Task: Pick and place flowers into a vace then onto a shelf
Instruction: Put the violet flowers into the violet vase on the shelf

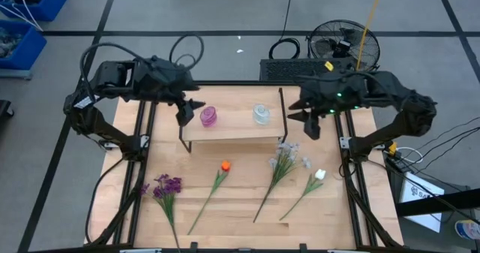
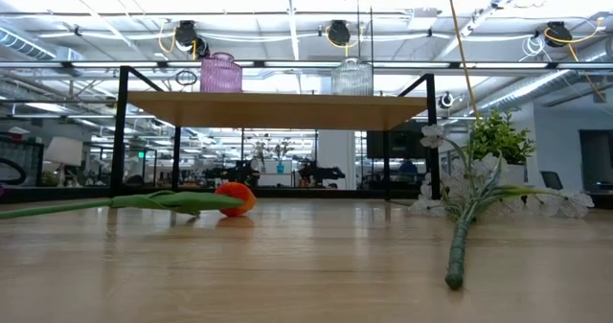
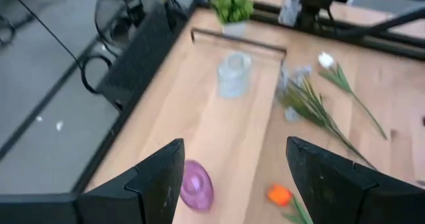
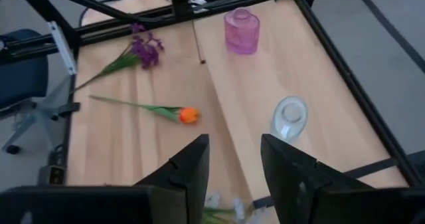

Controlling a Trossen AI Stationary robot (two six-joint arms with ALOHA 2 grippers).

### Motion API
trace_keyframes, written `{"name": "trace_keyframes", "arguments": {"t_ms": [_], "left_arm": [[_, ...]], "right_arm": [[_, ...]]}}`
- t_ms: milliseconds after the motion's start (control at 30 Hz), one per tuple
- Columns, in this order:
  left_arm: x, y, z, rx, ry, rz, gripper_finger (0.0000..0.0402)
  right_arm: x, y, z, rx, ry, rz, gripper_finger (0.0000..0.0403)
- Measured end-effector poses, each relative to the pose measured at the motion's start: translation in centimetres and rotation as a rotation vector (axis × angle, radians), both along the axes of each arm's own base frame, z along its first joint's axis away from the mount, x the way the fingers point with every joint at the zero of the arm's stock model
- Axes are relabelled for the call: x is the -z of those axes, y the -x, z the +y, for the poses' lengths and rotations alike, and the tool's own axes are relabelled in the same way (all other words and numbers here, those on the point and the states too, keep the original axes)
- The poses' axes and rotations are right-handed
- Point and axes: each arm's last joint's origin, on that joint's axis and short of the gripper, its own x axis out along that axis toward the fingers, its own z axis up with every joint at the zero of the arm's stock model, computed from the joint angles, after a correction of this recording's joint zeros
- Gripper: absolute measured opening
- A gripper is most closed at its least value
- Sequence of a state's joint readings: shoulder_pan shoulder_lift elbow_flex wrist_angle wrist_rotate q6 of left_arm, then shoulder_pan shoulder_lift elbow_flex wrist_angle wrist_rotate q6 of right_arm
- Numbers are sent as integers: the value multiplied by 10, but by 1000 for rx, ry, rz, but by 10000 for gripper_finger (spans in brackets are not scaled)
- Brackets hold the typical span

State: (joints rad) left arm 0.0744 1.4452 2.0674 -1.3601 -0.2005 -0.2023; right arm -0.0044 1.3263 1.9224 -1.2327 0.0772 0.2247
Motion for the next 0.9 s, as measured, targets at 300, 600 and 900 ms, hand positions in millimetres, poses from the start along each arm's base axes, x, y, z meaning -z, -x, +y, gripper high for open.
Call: {"name": "trace_keyframes", "arguments": {"t_ms": [300, 600, 900], "left_arm": [[9, 9, -27, 15, 106, 108, 271], [12, 20, -54, 2, 356, 152, 271], [12, 29, -90, 64, 458, 179, 271]], "right_arm": [[2, 14, 16, -12, -73, 62, 128], [11, 25, 32, -26, -123, 188, 126], [48, 24, 46, 26, -173, 353, 126]]}}
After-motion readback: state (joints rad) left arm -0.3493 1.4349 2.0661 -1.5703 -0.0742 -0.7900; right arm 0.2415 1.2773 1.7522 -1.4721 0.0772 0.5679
